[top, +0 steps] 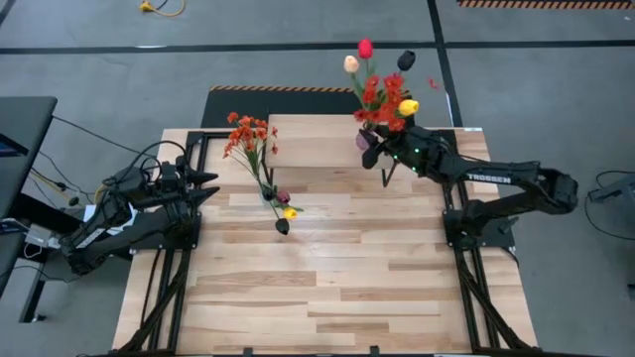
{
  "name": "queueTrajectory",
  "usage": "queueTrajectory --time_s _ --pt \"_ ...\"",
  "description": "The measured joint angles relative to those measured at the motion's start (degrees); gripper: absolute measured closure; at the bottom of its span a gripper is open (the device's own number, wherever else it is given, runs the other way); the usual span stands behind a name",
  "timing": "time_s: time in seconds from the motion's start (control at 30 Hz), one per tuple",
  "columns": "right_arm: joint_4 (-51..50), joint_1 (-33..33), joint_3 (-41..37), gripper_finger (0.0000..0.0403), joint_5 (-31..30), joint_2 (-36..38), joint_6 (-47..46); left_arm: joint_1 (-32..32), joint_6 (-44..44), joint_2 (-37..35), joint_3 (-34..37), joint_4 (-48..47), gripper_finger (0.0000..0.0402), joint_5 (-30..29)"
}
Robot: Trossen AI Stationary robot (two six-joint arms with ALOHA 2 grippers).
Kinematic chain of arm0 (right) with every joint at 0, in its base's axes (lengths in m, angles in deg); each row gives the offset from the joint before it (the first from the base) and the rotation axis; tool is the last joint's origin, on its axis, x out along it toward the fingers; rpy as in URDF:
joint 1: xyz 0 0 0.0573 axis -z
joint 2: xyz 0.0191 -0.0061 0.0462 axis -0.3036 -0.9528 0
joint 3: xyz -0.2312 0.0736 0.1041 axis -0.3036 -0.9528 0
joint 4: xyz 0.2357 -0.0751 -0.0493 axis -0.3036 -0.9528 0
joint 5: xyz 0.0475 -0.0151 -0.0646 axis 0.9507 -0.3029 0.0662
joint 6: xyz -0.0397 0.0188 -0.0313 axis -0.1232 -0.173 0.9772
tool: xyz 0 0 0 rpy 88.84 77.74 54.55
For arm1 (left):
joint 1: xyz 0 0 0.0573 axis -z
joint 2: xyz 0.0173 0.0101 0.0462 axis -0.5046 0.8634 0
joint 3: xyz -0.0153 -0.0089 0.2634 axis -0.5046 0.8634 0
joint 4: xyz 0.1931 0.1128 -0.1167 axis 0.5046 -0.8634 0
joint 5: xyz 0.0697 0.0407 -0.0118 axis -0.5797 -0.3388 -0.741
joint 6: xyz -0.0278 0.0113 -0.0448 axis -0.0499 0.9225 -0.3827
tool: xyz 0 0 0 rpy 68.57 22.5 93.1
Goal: Pick and place flowers into a vace then onto a shelf
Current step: Put the purple vase with the flowers on the shelf
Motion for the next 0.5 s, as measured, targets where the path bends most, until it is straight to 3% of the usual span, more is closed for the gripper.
queueTrajectory --time_s 0.23,0.5 --pt "0.87 1.15 0.0 0.0273 -0.21 -2.99 0.02 0.0 -0.37 0.02 0.0 -0.02 0.0219 -0.05" --pt "1.12 2.5 0.0 0.0291 -0.19 -3.56 0.13 0.0 -0.35 0.02 0.0 -0.11 0.0219 -0.02"
